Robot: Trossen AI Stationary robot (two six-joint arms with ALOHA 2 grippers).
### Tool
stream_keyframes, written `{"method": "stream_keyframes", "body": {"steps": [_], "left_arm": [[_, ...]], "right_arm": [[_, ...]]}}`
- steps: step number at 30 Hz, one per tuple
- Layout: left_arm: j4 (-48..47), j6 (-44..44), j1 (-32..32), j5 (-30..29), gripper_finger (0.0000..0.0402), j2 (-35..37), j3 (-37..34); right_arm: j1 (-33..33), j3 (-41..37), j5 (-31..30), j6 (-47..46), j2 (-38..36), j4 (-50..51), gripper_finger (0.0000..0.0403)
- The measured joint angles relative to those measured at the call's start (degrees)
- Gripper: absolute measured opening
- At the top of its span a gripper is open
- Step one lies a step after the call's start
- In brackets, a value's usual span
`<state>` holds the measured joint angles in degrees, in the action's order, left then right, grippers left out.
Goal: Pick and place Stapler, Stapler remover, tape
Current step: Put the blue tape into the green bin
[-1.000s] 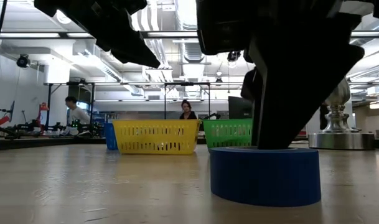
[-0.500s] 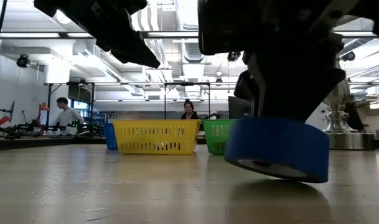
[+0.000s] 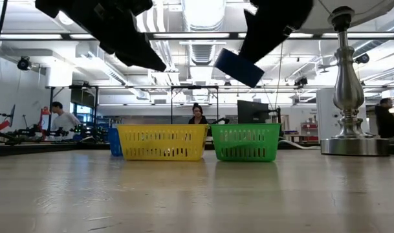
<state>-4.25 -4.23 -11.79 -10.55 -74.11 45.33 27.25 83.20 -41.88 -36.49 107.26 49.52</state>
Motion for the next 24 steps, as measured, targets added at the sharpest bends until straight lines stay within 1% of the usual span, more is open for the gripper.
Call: {"method": "stream_keyframes", "body": {"steps": [2,3,5,8,12,16,17,21,24], "left_arm": [[0.0,0.0,0.0,0.0,0.0156,0.0,-0.1],[0.0,0.0,0.0,0.0,0.0156,0.0,-0.2],[0.0,0.0,0.0,0.0,0.0156,0.0,-0.3],[0.0,0.0,0.0,0.0,0.0156,0.0,-0.3],[0.0,0.0,0.0,0.0,0.0156,0.0,-0.4],[0.0,0.0,0.0,0.0,0.0156,0.0,-0.4],[0.0,0.0,0.0,0.0,0.0156,0.0,-0.4],[0.0,0.0,0.0,0.0,0.0156,0.0,-0.4],[0.0,0.0,0.0,0.0,0.0156,0.0,-0.4]], "right_arm": [[-0.8,0.0,-5.3,-4.6,-0.4,4.9,0.0048],[-1.4,0.0,-6.7,-7.3,-0.5,6.9,0.0048],[-3.0,0.0,-7.0,-12.8,-0.5,10.8,0.0048],[-6.0,-1.0,-5.6,-16.7,-0.4,11.7,0.0049],[-8.7,-3.4,-3.7,-15.6,-0.3,10.0,0.0049],[-11.3,-4.5,3.5,-15.8,-0.3,9.8,0.005],[-11.7,-4.9,4.4,-16.3,-0.3,9.8,0.005],[-11.7,-6.5,4.7,-17.9,-0.3,9.4,0.0058],[-11.4,-7.1,4.9,-18.7,-0.3,9.3,0.0078]]}}
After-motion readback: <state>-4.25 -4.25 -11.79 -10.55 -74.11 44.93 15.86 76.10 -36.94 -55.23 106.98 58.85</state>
